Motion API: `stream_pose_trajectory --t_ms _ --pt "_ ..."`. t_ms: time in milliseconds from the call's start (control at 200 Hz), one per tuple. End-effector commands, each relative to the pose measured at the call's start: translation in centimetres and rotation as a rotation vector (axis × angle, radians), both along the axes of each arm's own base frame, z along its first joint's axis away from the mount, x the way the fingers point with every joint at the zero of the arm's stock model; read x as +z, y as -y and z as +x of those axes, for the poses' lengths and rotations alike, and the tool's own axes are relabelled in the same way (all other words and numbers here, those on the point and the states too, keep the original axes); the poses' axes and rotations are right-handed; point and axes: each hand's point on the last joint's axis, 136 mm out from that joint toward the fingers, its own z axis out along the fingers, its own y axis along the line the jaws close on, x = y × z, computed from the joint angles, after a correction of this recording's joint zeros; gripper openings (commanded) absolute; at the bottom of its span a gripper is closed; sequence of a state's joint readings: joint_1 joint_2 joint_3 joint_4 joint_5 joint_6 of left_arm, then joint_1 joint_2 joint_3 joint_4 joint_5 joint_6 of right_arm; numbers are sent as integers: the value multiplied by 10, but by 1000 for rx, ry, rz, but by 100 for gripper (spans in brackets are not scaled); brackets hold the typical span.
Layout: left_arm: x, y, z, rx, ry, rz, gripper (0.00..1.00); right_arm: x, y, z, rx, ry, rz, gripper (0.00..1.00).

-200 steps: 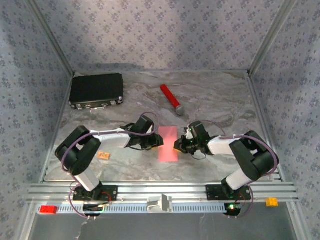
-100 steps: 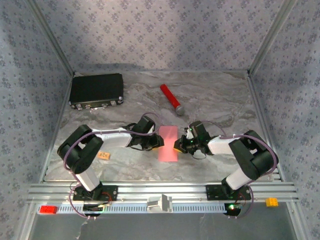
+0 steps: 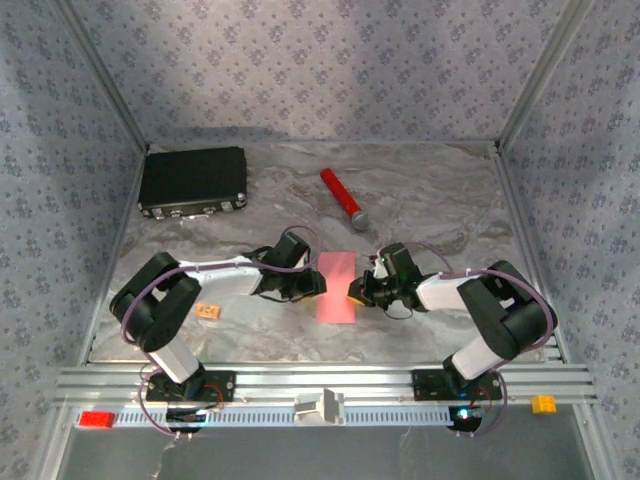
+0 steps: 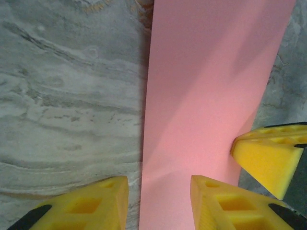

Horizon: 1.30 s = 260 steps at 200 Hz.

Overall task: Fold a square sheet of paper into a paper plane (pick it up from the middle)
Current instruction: Third fold the triangle at the center of the table.

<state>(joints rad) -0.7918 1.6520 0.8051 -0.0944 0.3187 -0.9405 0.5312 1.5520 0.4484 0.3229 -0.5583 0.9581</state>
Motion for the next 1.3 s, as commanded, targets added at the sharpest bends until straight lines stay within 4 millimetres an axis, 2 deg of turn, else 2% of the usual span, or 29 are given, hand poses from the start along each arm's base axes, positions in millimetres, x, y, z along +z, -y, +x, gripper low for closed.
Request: stream_pose_trajectory --t_ms 0,450,879,1294 --pt "-1 10 -3 -35 -20 -28 36 -26 17 -5 -52 -52 -88 9" --pt "-3 21 -6 -58 -37 -88 35 -30 19 -5 -56 -63 -94 9" --pt "5 18 -2 -36 8 -101 34 -30 20 -5 -61 -68 -94 9" --pt "17 15 6 13 54 -182 42 -29 20 -3 -64 -67 -88 9"
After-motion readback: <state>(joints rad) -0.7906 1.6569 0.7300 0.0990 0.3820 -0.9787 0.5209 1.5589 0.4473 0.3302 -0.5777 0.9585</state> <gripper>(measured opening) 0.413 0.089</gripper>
